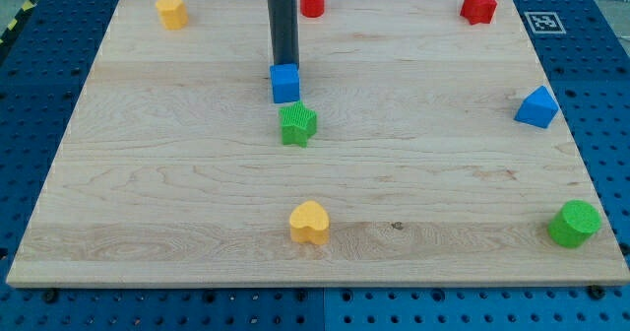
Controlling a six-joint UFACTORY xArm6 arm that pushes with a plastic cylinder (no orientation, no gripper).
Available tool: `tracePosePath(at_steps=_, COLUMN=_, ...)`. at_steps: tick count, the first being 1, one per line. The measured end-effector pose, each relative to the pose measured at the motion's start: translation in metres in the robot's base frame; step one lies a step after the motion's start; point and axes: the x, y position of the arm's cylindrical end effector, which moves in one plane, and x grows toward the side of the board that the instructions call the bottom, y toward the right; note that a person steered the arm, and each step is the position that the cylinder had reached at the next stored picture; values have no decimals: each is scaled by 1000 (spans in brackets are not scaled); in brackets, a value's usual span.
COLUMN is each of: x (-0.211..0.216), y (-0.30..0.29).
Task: Drag the green circle into the top side of the heart
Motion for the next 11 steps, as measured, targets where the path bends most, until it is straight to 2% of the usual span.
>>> tracePosePath(at_steps=2, x=12, y=-14)
tracePosePath(at_steps=3, x=-2, y=28)
tracePosePath(at_steps=4, x=3, y=74)
tracePosePath(at_steps=5, x=46, y=115)
tracePosePath(at_steps=8, x=173, y=342)
tracePosePath(at_steps=9, x=220, y=385)
tracePosePath(at_steps=11, x=232, y=372)
